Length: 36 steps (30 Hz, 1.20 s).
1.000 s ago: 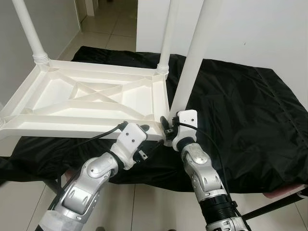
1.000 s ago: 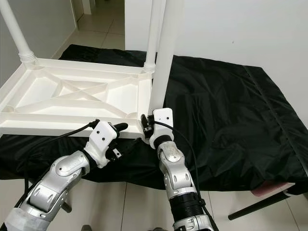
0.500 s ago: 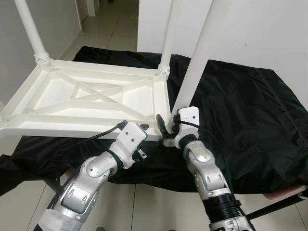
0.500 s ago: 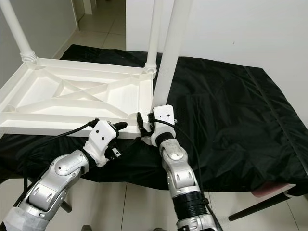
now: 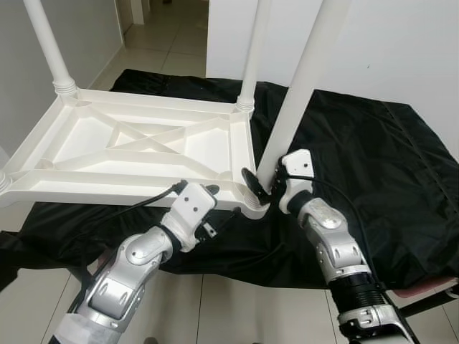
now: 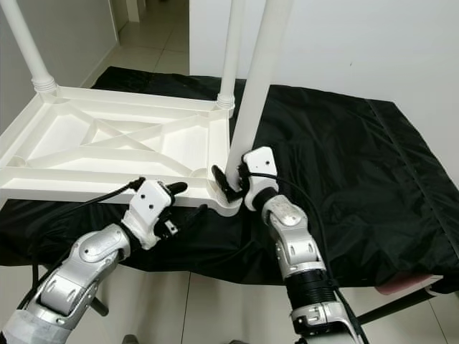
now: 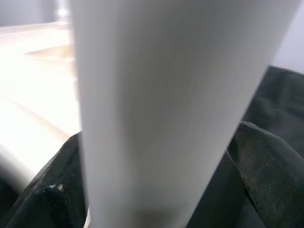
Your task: Building children table
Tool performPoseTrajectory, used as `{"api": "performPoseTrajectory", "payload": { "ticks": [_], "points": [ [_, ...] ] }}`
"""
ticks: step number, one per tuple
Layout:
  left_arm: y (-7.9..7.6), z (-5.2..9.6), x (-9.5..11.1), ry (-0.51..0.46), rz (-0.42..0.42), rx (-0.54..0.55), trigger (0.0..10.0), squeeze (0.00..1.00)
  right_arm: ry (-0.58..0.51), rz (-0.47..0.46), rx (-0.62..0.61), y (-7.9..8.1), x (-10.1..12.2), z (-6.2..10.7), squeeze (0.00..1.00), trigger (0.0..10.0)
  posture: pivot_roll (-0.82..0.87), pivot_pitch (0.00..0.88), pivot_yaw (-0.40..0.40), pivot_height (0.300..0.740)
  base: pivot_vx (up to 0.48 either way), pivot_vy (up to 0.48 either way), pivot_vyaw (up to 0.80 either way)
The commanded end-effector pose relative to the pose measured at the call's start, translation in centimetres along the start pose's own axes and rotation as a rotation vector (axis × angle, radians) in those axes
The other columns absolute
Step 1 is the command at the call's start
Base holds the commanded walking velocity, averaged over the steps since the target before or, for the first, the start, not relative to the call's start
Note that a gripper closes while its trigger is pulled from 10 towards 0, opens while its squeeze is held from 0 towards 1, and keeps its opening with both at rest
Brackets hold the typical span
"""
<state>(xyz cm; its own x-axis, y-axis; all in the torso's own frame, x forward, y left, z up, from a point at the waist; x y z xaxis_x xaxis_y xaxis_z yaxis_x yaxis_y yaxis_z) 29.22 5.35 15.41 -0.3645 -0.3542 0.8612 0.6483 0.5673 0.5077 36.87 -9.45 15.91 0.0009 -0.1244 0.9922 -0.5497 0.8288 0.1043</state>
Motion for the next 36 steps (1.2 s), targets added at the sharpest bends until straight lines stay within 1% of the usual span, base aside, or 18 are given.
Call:
{"api": "performPoseTrajectory", "payload": {
  "ticks": [1,3,7,8,11,13,15,17,18,21,22,23,30,31,33,34,36],
  "points": [
    [-0.7,0.0,0.2,-0.008,-0.004,-0.054,10.0,0.0,0.013,0.007,0.067,0.3,-0.1,-0.1,0.0,10.0,0.02,0.03,-0.054,0.74,0.0,0.0,0.0],
    [-0.5,-0.2,0.5,-0.016,-0.006,-0.056,10.0,0.0,0.023,0.007,0.105,0.2,-0.2,-0.3,0.0,10.0,0.02,0.036,-0.05,0.74,0.0,0.0,0.0],
    [-0.4,-0.3,0.8,-0.028,-0.004,-0.055,10.0,0.0,0.028,0.003,0.129,0.1,-0.2,-0.5,0.0,10.0,0.03,0.04,-0.049,0.74,0.0,0.0,0.0],
    [-0.4,-0.3,1.0,-0.033,-0.007,-0.058,10.0,0.0,0.04,-0.024,0.158,0.1,-0.3,-0.7,0.0,10.0,0.03,0.038,-0.045,0.74,0.0,0.0,0.0],
    [-0.5,-0.4,1.1,-0.037,-0.009,-0.063,10.0,0.0,0.045,-0.029,0.175,0.0,-0.3,-0.8,0.0,10.0,0.03,0.038,-0.042,0.74,0.0,0.0,0.0],
    [-0.6,-0.5,1.3,-0.043,-0.017,-0.075,10.0,0.0,0.063,-0.017,0.208,-0.2,-0.3,-1.1,0.0,10.0,0.04,0.042,-0.033,0.74,0.0,0.0,0.0],
    [-0.6,-0.6,1.5,-0.047,-0.02,-0.081,10.0,0.0,0.109,-0.001,0.236,-0.5,-0.8,-1.1,0.0,10.0,0.04,0.041,-0.032,0.74,0.0,0.0,0.0],
    [-0.6,-0.6,1.5,-0.047,-0.02,-0.081,10.0,0.0,0.109,-0.001,0.236,-0.5,-0.8,-1.1,0.0,10.0,0.04,0.041,-0.032,0.74,0.0,0.0,0.0],
    [-0.6,-0.6,1.5,-0.048,-0.023,-0.082,10.0,0.0,0.123,0.02,0.248,-0.7,-1.0,-1.1,0.0,10.0,0.04,0.042,-0.031,0.74,0.0,0.0,0.0],
    [-0.6,-0.6,1.5,-0.048,-0.023,-0.082,10.0,0.0,0.123,0.02,0.248,-0.7,-1.0,-1.1,0.0,10.0,0.04,0.042,-0.031,0.74,0.0,0.0,0.0],
    [-0.5,-0.6,1.6,-0.047,-0.023,-0.081,10.0,0.0,0.13,0.028,0.253,-0.9,-1.0,-1.1,0.0,4.2,0.04,0.045,-0.03,0.74,0.0,0.0,0.0],
    [-0.4,-0.6,1.6,-0.047,-0.025,-0.08,10.0,0.0,0.135,0.03,0.27,-0.9,-1.0,-1.0,0.0,0.0,0.05,0.048,-0.032,0.74,0.0,0.0,0.0],
    [-0.4,-0.3,1.5,-0.04,-0.027,-0.077,10.0,0.0,0.133,0.014,0.291,-0.9,-1.3,-0.9,0.0,0.0,0.05,0.055,-0.027,0.74,0.0,0.0,0.0],
    [-0.4,-0.3,1.6,-0.039,-0.028,-0.077,10.0,0.0,0.13,0.011,0.297,-0.8,-1.4,-0.9,0.0,0.5,0.05,0.057,-0.025,0.74,0.0,0.0,0.0],
    [-0.4,-0.3,1.6,-0.038,-0.028,-0.078,10.0,0.0,0.128,0.009,0.3,-0.8,-1.4,-0.9,0.0,0.5,0.05,0.057,-0.025,0.74,0.0,0.0,0.0],
    [-0.4,-0.4,1.6,-0.038,-0.032,-0.081,10.0,0.0,0.124,-0.004,0.293,-0.9,-1.3,-0.9,0.0,10.0,0.05,0.059,-0.02,0.74,0.0,0.0,0.0],
    [-0.3,-0.4,1.6,-0.039,-0.033,-0.082,10.0,0.0,0.122,-0.005,0.292,-0.9,-1.3,-0.9,0.0,10.0,0.05,0.059,-0.02,0.74,0.0,0.0,0.0]
  ]
}}
Point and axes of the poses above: a point about 5 cm out from each wrist's last joint towards the gripper, its own z axis pointing back from the gripper into the wrist, its own x axis along the axis of the wrist's last joint, y = z × x, the point moved 5 cm from there along -z, pointing out of the wrist towards the gripper, and after that the axes turned 15 degrees about -z, right-handed, at the moved point
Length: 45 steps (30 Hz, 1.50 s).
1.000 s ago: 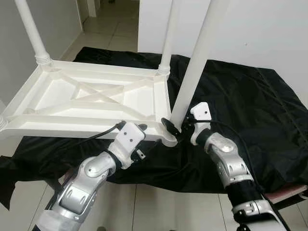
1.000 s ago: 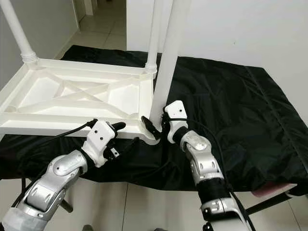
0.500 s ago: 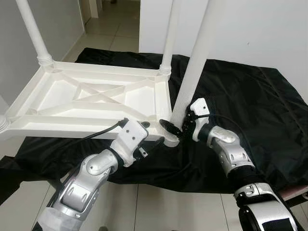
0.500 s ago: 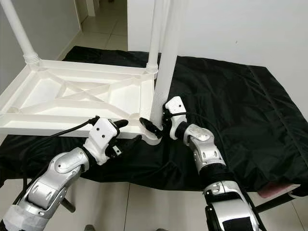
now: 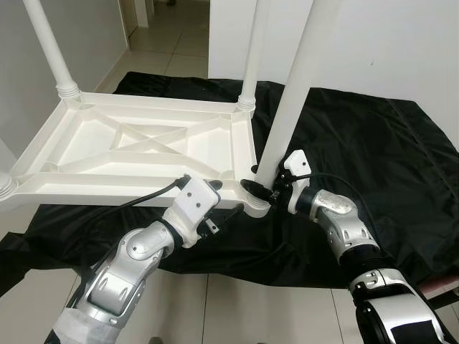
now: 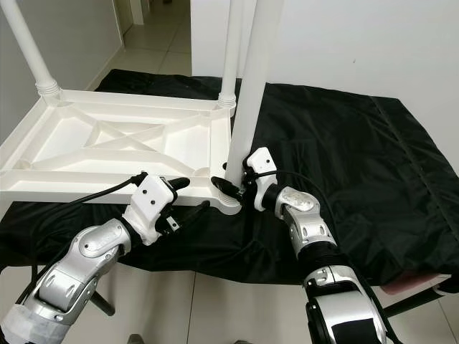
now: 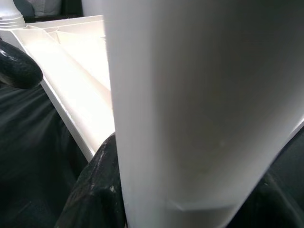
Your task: Building children table
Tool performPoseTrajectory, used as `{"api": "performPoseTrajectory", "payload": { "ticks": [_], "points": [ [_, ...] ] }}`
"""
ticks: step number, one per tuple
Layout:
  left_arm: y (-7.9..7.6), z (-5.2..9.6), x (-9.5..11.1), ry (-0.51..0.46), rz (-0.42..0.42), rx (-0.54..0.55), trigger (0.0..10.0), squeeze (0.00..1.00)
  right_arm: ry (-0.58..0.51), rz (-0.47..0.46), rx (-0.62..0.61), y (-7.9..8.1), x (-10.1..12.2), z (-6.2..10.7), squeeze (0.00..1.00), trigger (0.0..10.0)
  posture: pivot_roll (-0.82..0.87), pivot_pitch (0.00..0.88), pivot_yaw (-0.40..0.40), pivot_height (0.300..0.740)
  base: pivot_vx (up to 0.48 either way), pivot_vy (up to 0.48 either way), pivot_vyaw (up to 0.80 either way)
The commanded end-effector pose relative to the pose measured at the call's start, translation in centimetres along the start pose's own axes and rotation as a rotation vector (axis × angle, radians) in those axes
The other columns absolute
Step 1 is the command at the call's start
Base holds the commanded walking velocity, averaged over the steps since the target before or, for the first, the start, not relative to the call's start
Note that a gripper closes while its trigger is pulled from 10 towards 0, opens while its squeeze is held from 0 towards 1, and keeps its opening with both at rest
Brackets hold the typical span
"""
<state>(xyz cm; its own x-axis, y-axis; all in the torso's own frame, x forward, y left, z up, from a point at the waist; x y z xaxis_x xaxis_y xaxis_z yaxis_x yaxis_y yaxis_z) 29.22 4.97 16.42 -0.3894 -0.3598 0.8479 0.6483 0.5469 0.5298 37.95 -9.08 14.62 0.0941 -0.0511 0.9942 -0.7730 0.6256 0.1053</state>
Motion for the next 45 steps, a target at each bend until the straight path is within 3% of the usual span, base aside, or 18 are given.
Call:
{"api": "performPoseTrajectory", "payload": {
  "ticks": [1,10,17,30,37,39,45],
  "points": [
    [-0.6,-0.1,0.7,-0.028,-0.007,-0.067,10.0,0.0,0.003,0.003,-0.012,-0.4,0.1,0.2,0.0,10.0,0.05,0.059,-0.02,0.74,0.0,0.0,0.0],
    [-0.4,-0.2,0.8,-0.031,-0.018,-0.072,10.0,0.0,-0.023,-0.001,-0.052,-0.6,0.5,0.3,0.0,10.0,0.05,0.063,-0.014,0.74,0.0,0.0,0.0],
    [-0.6,-0.2,0.9,-0.034,-0.013,-0.072,10.0,0.0,-0.04,-0.001,-0.158,-0.5,0.6,0.0,0.0,10.0,0.04,0.067,-0.022,0.74,0.0,0.0,0.0],
    [-0.9,-0.2,0.9,-0.035,-0.007,-0.076,10.0,0.0,-0.131,-0.068,-0.343,0.7,1.4,-0.2,0.0,10.0,0.04,0.066,-0.026,0.74,0.0,0.0,0.0],
    [-0.8,-0.1,0.8,-0.03,-0.003,-0.065,10.0,0.0,-0.229,-0.091,-0.539,1.7,1.9,-0.1,0.0,10.0,0.03,0.068,-0.03,0.74,0.0,0.0,0.0],
    [-0.8,-0.1,0.9,-0.03,-0.001,-0.064,10.0,0.0,-0.259,-0.134,-0.639,2.1,1.6,0.1,0.0,10.0,0.02,0.074,-0.021,0.74,0.0,0.0,0.0],
    [-1.2,-0.2,0.8,-0.032,0.007,-0.08,10.0,0.0,-0.268,-0.13,-0.635,3.1,1.7,-0.1,0.0,10.0,0.01,0.075,-0.018,0.74,0.0,0.0,0.0]
  ]
}}
Point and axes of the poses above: a point about 5 cm out from each wrist's last joint towards the gripper, its own z axis pointing back from the gripper into the wrist, its own x axis along the axis of the wrist's last joint, y = z × x, the point moved 5 cm from there along -z, pointing out of the wrist towards the gripper, and after that the axes turned 15 degrees about -z, right-handed, at the moved point
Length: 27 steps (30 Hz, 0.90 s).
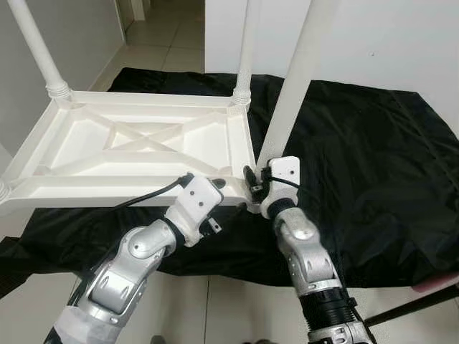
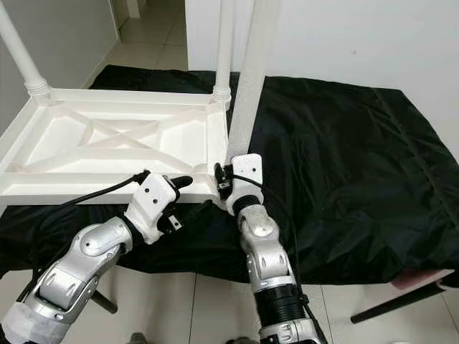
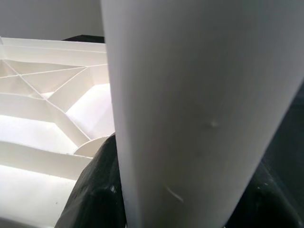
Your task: Building children table
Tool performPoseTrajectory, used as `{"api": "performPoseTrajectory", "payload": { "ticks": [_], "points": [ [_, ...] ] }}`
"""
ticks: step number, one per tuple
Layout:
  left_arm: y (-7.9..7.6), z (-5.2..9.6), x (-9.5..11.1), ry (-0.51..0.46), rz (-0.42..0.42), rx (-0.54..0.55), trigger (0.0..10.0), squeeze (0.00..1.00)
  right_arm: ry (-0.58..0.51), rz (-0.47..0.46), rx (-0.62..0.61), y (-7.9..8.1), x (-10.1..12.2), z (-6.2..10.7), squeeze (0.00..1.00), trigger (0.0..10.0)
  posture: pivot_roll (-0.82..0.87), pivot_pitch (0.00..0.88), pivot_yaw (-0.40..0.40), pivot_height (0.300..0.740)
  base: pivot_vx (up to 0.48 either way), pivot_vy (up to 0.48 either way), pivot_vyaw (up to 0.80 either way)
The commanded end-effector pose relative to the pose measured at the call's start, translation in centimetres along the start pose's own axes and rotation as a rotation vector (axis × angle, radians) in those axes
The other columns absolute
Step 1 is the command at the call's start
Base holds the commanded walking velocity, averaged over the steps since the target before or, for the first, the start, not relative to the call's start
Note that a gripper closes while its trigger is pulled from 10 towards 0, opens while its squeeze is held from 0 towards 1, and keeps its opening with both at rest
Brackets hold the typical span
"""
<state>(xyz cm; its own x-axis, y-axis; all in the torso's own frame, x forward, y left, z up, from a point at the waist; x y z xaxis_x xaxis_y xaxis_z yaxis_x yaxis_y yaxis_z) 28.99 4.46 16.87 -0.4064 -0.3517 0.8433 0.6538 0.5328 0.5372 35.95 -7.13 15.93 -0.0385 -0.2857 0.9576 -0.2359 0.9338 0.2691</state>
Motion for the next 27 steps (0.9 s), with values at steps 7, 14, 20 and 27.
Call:
{"api": "performPoseTrajectory", "payload": {
  "ticks": [7,14,20,27],
  "points": [
    [-0.8,-0.2,0.3,-0.019,0.012,-0.067,10.0,0.0,-0.051,-0.016,0.042,-0.5,1.8,0.1,1.0,10.0,0.0,0.088,-0.018,0.74,0.0,0.0,0.0],
    [-1.1,-0.1,0.2,-0.017,0.021,-0.065,10.0,0.0,-0.048,0.029,0.12,-2.0,2.7,0.3,1.0,10.0,0.0,0.1,-0.023,0.74,0.0,0.0,0.0],
    [-1.3,0.2,0.0,-0.007,0.023,-0.07,10.0,0.0,0.027,0.097,0.309,-2.4,2.4,0.6,0.0,10.0,-0.01,0.109,-0.02,0.74,0.0,0.0,0.0],
    [-2.1,0.4,0.0,-0.001,0.03,-0.094,10.0,0.0,0.099,0.213,0.469,-2.2,1.2,0.4,0.0,10.0,0.0,0.11,-0.023,0.74,0.0,0.0,0.0]
  ]
}}
Point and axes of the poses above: a point about 5 cm out from each wrist's last joint towards the gripper, its own z axis pointing back from the gripper into the wrist, its own x axis along the axis of the wrist's last joint, y = z × x, the point moved 5 cm from there along -z, pointing out of the wrist towards the gripper, and after that the axes turned 15 degrees about -z, right-handed, at the moved point
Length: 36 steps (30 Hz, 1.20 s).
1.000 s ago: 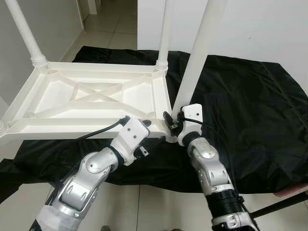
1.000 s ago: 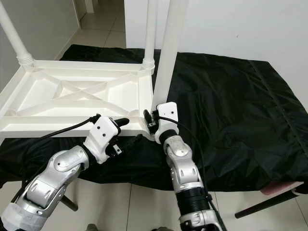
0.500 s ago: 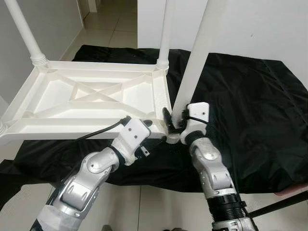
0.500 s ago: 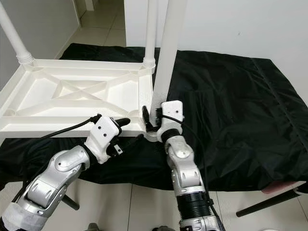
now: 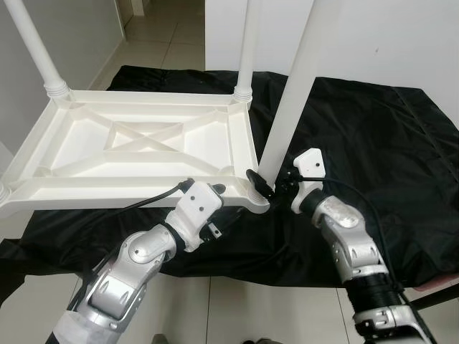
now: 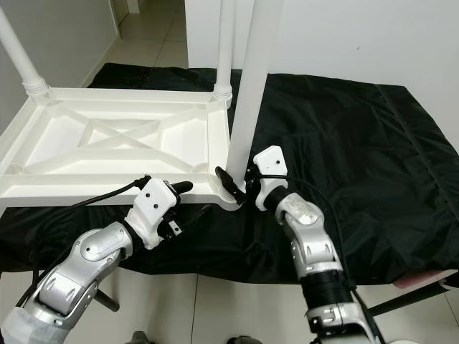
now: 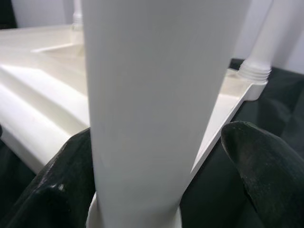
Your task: Building children table
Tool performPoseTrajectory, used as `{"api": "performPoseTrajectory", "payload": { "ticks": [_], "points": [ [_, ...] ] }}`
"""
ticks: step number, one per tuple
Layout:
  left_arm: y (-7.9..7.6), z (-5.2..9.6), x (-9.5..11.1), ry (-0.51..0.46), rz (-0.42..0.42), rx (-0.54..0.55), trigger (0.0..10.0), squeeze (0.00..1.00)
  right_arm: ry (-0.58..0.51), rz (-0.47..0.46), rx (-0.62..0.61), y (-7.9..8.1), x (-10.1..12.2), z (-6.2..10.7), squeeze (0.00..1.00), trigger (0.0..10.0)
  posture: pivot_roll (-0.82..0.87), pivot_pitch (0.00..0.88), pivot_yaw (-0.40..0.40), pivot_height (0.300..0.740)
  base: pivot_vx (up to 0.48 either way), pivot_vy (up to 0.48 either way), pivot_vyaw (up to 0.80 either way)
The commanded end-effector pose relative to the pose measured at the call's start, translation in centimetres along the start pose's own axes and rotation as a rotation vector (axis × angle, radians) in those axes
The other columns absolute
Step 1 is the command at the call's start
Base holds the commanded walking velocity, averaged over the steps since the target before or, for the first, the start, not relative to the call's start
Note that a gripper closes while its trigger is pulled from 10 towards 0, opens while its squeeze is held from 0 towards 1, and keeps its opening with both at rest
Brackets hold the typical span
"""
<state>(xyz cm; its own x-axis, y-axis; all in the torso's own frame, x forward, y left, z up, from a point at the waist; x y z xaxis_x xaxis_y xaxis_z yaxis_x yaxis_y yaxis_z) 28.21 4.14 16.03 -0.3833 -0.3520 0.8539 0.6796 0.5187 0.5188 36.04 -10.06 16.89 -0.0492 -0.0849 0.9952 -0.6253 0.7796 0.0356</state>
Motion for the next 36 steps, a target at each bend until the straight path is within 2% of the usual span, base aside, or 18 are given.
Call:
{"api": "performPoseTrajectory", "payload": {
  "ticks": [1,6,13,18,26,28,36],
  "points": [
    [-1.0,0.1,0.2,-0.012,0.007,-0.064,10.0,0.0,0.016,0.008,0.024,0.4,-0.5,-0.5,0.0,10.0,0.0,0.111,-0.028,0.74,0.0,0.0,0.0],
    [-0.8,0.4,0.1,-0.006,0.006,-0.05,10.0,0.0,-0.006,-0.008,0.018,0.7,-0.4,-0.7,0.0,10.0,0.02,0.118,-0.037,0.74,0.0,0.0,0.0],
    [-0.3,0.8,0.1,0.005,0.027,0.03,10.0,0.0,-0.084,-0.125,-0.004,1.7,-0.6,0.2,0.0,10.0,0.03,0.131,-0.05,0.74,0.0,0.0,0.0],
    [-0.6,0.7,0.0,0.017,0.02,0.058,10.0,0.0,-0.086,-0.133,-0.004,2.6,-1.5,1.0,0.0,10.0,0.01,0.143,-0.048,0.74,0.0,0.0,0.0],
    [-1.1,0.9,0.6,0.011,0.024,0.04,10.0,0.0,-0.079,-0.14,0.019,3.1,-1.6,1.3,0.0,10.0,0.02,0.145,-0.049,0.74,0.0,0.0,0.0],
    [-1.0,1.1,1.0,0.004,0.004,0.034,10.0,0.0,-0.076,-0.14,0.04,3.1,-1.4,1.5,0.0,10.0,0.02,0.142,-0.049,0.74,0.0,0.0,0.0],
    [-0.2,1.3,0.9,-0.003,0.045,0.061,10.0,0.0,-0.087,-0.149,0.029,3.1,-1.3,1.9,0.0,10.0,0.04,0.135,-0.056,0.74,0.0,0.0,0.0]
  ]
}}
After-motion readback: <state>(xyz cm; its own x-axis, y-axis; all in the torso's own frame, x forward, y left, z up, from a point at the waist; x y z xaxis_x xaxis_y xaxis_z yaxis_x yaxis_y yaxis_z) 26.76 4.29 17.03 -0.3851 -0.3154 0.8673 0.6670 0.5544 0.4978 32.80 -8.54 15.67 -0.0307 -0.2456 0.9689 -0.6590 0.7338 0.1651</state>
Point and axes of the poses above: a point about 5 cm out from each wrist's last joint towards the gripper, its own z axis pointing back from the gripper into the wrist, its own x axis along the axis of the wrist's last joint, y = z × x, the point moved 5 cm from there along -z, pointing out of the wrist towards the gripper, and after that the axes turned 15 degrees about -z, right-handed, at the moved point
